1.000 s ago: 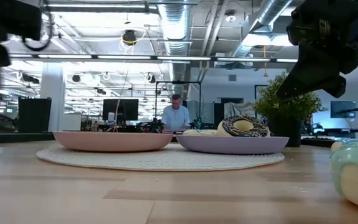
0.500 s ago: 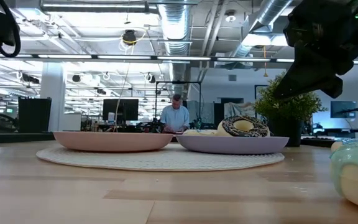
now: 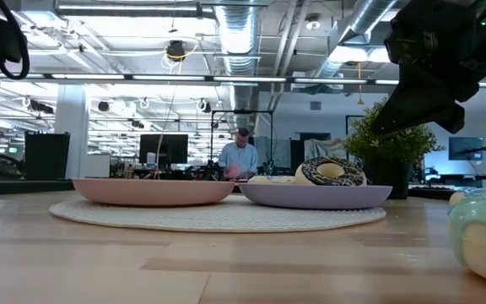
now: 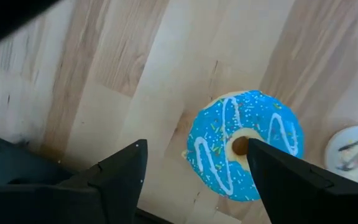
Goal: Pick & Place donuts
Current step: Put the left big blue donut on the violet plate
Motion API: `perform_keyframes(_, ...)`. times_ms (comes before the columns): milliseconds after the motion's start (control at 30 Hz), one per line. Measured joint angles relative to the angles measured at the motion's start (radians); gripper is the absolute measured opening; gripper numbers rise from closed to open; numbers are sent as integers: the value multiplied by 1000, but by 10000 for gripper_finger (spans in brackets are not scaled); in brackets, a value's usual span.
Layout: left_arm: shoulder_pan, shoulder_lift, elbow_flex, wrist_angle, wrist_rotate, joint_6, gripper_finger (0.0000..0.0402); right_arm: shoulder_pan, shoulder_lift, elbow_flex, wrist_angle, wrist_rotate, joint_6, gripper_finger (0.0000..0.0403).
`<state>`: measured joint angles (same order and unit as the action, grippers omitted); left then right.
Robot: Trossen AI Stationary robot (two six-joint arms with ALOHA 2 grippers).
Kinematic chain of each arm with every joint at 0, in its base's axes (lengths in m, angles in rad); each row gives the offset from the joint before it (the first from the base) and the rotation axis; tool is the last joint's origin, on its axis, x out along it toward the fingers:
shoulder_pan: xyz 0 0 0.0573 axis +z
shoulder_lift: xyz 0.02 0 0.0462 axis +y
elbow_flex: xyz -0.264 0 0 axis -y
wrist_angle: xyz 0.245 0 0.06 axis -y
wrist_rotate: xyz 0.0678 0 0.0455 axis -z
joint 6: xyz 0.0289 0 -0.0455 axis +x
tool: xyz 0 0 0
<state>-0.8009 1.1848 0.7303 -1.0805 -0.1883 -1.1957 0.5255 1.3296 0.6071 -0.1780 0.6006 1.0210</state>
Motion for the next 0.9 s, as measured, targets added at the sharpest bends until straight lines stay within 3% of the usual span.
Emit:
perform_keyframes(267,2,81,-104,150,108,61,270,0,0,0,0,-1,0,1)
perform_keyframes(633,5,109,-190,297,98,61,269,0,0,0,9,0,0,1)
perform_keyframes(900,5,110,-190,315,109,51,205,0,0,0,13,0,0,1)
